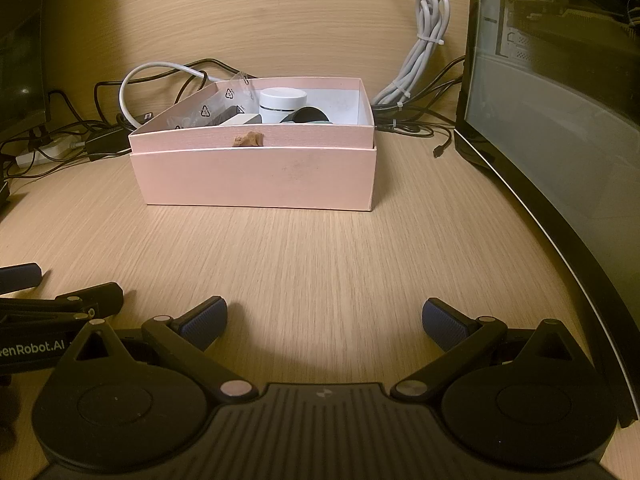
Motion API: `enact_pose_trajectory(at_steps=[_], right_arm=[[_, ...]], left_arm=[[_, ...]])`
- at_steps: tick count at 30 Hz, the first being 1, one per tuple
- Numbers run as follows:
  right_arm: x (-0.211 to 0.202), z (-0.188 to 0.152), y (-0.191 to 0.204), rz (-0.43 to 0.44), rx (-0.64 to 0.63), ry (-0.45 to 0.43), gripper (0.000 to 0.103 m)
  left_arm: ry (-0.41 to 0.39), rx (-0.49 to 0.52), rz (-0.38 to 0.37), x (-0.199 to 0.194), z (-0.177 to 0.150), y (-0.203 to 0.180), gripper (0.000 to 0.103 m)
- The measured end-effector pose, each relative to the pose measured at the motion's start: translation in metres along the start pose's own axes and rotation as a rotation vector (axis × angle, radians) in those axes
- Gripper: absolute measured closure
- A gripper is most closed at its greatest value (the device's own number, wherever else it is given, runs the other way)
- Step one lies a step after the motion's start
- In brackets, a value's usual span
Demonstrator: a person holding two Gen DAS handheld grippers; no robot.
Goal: Organize rigid objects
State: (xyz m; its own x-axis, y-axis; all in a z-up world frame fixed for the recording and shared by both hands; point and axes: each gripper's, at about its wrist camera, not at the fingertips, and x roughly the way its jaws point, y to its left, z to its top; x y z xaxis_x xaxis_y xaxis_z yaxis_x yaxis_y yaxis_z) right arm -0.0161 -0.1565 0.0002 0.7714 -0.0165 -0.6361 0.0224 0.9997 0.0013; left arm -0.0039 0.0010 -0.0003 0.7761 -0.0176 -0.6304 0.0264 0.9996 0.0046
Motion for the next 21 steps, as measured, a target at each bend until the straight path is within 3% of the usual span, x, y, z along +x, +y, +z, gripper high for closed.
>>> enact_pose_trajectory(at_steps=[21], right_arm=[[-0.0002,0.0003,-0.0003,0.001,0.0,0.0,0.0]], left_arm=[[0.0,0.003,0.001,-0.0001,-0.0004,-0.0006,0.003]])
